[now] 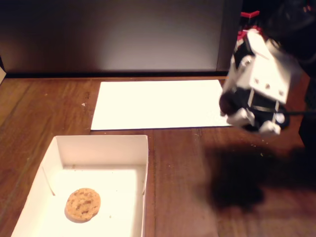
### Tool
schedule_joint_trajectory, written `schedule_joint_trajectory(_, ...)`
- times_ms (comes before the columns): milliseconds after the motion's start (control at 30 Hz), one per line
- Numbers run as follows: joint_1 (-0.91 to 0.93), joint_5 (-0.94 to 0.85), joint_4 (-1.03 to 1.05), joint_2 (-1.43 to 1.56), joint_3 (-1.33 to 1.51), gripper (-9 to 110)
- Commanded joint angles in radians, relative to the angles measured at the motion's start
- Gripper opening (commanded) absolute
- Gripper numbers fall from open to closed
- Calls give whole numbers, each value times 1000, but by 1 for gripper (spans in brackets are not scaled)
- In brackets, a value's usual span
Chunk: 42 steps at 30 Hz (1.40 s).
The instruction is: Grasp a mini cookies block and put it in the white box.
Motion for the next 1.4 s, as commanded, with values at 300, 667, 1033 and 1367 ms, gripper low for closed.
schedule_joint_trajectory(300, -23, -11, 61, 270, 124, 0)
schedule_joint_trajectory(667, -20, -11, 146, 420, 229, 0)
schedule_joint_trajectory(1033, -14, 8, 193, 423, 267, 0)
schedule_joint_trajectory(1367, -6, -8, 209, 425, 290, 0)
